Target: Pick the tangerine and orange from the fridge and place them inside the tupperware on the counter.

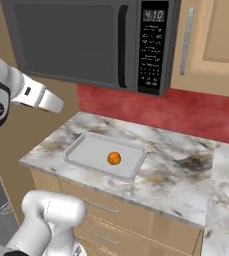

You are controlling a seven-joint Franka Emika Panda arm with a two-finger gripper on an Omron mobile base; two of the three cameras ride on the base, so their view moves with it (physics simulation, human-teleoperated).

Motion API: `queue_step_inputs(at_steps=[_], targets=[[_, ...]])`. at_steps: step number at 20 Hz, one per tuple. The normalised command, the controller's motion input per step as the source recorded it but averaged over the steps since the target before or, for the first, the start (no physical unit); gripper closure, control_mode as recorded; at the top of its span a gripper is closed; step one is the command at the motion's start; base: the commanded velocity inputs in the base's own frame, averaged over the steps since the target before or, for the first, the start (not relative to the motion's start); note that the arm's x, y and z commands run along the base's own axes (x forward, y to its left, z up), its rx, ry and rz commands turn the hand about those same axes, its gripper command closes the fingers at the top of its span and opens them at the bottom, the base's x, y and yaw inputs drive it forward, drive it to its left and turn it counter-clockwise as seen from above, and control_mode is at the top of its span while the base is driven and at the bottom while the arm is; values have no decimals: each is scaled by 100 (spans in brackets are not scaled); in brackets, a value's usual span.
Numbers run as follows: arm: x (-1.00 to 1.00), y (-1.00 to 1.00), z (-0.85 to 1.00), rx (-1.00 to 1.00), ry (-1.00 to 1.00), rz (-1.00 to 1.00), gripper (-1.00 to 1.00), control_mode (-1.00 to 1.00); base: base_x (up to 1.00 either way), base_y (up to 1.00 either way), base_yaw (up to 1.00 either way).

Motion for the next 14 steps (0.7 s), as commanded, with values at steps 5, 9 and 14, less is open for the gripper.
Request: queue_step_inputs(at_steps=[5,9,14], targets=[[0,0,0,0,0,0,100,100,76,0,0],[7,0,-13,0,3,-3,100,-100,23,0,0],[0,0,-57,-4,4,-1,100,-100,0,0,0]])
